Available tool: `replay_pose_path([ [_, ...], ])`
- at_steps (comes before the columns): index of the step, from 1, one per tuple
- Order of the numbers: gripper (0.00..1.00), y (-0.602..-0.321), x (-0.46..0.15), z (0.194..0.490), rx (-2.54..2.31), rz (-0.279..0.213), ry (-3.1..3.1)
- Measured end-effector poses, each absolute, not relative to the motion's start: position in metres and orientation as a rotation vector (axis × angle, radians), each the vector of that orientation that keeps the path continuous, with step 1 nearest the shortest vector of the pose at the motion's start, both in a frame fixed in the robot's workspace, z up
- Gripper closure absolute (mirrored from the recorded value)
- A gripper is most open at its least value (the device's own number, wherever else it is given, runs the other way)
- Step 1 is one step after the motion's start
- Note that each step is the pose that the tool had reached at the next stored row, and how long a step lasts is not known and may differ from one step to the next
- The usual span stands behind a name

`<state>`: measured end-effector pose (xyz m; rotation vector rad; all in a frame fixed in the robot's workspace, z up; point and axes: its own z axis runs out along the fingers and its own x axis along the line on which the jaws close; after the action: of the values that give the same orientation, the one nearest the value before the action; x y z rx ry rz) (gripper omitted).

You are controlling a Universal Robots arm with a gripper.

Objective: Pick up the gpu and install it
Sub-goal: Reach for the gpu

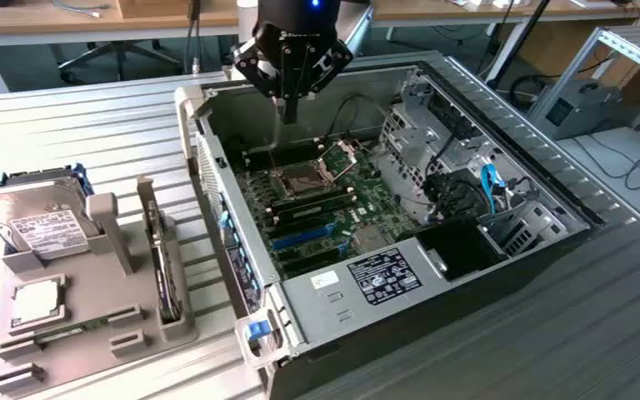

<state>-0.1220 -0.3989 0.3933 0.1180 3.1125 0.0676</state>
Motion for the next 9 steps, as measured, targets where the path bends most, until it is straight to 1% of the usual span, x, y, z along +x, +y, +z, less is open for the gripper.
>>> replay_pose_path([
  [9,0.89,-0.3989,-0.1252,0.3933,0.118,0.067,3.112],
])
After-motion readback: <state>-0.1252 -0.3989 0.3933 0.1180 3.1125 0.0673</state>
